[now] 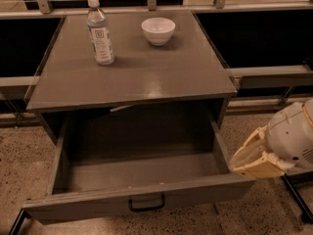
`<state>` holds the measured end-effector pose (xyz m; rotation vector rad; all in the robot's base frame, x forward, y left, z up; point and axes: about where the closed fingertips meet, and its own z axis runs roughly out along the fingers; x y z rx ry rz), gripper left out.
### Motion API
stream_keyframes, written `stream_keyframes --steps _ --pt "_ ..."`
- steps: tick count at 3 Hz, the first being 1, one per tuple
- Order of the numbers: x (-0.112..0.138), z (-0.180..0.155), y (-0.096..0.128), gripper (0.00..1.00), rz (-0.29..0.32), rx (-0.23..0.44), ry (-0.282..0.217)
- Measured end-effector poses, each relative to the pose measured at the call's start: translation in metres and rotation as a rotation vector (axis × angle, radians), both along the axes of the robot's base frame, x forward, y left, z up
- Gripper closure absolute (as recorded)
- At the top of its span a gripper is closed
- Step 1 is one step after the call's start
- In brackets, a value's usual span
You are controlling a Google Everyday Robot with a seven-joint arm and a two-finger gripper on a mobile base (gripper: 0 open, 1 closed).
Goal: Close top drawer
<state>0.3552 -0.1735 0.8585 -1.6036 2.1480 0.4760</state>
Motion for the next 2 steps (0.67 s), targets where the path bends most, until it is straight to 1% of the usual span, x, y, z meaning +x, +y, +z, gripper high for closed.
stream_keyframes --steps 1,2 --pt "-0.011 -0.043 0.016 1.00 0.041 0.115 0.023" --pt "-0.031 -0.092 0.043 1.00 0.075 0.201 -0.019"
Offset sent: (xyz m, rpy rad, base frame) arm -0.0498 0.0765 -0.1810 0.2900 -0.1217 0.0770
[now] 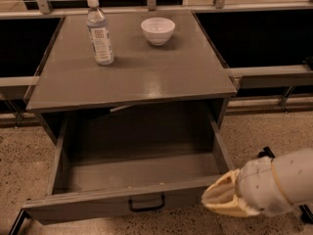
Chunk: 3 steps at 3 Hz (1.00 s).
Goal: Close top drawer
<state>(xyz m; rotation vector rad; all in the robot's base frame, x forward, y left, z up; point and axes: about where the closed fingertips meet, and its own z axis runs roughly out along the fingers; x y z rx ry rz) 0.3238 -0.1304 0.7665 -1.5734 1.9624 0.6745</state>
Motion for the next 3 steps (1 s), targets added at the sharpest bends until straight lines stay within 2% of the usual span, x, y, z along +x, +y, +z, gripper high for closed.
stream_keyframes --steps 1,2,3 --pt "-0.016 -0.052 0.027 1.00 0.026 0.017 -0.065" --pt "-0.016 -0.097 0.047 1.00 -0.021 -0.017 -0.140" --pt "0.005 -0.119 0.053 1.00 -0.077 -0.043 -0.188"
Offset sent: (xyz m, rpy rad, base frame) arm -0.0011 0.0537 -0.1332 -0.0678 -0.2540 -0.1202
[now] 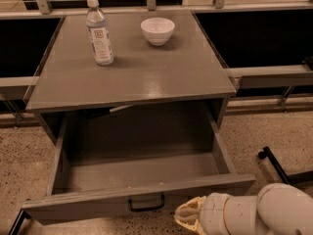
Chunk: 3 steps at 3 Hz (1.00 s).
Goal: Close top drawer
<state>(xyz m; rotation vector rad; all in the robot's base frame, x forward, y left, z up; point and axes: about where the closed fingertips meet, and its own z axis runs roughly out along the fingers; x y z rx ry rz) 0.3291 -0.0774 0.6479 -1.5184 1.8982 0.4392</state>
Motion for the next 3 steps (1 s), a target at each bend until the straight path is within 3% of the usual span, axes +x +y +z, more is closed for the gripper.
stream_keyframes --steps 1,3 --pt "0.029 -0.011 0.004 0.74 -0.023 -0.023 -0.018" --pt "0.041 -0.014 0.012 0.28 -0.051 -0.033 -0.051"
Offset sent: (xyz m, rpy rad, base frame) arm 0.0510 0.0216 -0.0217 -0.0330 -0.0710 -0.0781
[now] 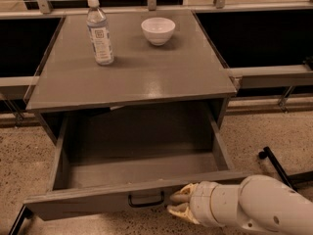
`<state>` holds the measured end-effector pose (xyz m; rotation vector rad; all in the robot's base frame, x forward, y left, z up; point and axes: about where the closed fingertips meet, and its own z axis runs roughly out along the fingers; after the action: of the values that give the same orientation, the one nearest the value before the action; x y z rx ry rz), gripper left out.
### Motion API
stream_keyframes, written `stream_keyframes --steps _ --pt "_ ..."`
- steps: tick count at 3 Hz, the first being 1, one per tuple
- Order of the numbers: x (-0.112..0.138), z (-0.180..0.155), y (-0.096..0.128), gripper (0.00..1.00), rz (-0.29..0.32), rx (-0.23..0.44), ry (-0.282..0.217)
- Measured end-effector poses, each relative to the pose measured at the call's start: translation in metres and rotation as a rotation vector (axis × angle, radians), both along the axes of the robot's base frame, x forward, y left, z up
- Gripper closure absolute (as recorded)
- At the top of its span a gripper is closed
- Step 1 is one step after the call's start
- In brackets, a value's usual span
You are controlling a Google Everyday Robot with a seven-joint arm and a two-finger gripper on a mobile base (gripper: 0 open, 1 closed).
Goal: Close top drawer
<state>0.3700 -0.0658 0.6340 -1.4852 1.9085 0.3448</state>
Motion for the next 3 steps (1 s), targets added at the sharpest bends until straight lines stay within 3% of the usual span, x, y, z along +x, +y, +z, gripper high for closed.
stream_keyframes --steps 1,2,3 --pt "0.0000 0.0000 0.0000 0.04 0.000 0.000 0.000" --pt "0.0000 0.0000 0.0000 0.00 0.000 0.000 0.000" --pt "0.0008 -0.0009 0.0028 0.03 0.019 0.003 -0.002"
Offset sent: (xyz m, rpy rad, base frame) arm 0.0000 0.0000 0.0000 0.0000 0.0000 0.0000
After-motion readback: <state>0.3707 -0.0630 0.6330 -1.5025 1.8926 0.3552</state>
